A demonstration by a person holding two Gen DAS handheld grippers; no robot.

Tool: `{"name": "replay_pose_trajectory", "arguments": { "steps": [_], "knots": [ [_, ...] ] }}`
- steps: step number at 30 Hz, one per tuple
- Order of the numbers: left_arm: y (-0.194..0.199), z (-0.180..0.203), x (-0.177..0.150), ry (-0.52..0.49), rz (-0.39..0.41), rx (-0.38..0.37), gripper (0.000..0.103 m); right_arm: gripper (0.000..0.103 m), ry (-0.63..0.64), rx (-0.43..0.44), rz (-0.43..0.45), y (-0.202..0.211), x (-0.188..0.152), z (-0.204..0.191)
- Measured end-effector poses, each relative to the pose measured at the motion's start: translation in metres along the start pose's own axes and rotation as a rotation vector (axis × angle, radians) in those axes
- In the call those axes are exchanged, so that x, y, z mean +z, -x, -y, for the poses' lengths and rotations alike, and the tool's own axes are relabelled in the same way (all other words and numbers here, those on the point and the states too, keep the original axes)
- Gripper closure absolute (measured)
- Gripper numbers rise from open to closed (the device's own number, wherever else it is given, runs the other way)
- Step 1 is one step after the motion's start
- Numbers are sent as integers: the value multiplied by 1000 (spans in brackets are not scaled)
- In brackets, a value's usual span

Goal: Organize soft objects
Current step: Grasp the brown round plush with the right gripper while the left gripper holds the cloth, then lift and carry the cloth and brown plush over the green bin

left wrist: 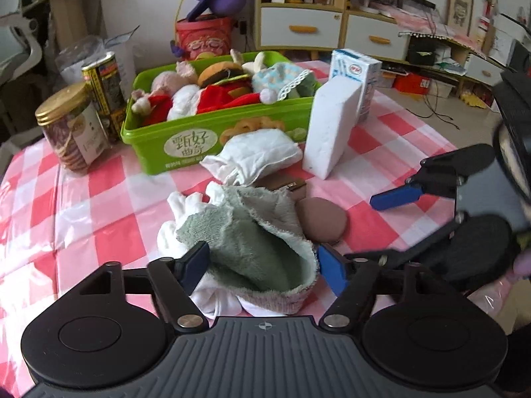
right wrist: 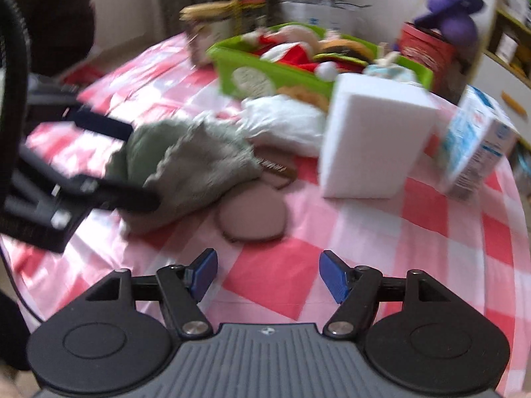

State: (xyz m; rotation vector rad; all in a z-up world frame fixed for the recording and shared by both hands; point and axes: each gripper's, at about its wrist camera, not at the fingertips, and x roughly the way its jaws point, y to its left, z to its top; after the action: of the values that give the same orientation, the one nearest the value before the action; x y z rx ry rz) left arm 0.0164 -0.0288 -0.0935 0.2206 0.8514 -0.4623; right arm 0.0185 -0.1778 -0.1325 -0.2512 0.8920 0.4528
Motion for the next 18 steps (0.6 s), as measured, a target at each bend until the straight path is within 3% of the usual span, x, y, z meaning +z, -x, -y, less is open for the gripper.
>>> {"name": "replay_pose_trajectory", "arguments": {
  "steps": [4,7,9,11,12,18],
  "knots": [
    [-6,-3,1,14,-9,7,51,62,20,6,30,-6,4,-4],
    [-8,-5,3,28,-18,1,70,62,-9,11,37,-9,8,-2],
    [-8,-8,4,47,-26,-1,89,62,-13,9,45,-12,10,-2],
    [-8,-11,6,82,-31,-9,92,69,-20,8,57,-14,13,-2],
    [-6,-13,7,99,-29,-15,94,78,-22,12,60,-15,15,-3],
    [12,-23,15,185,23,-51,95,85,-26,32,70,-12,20,-5]
  ]
}}
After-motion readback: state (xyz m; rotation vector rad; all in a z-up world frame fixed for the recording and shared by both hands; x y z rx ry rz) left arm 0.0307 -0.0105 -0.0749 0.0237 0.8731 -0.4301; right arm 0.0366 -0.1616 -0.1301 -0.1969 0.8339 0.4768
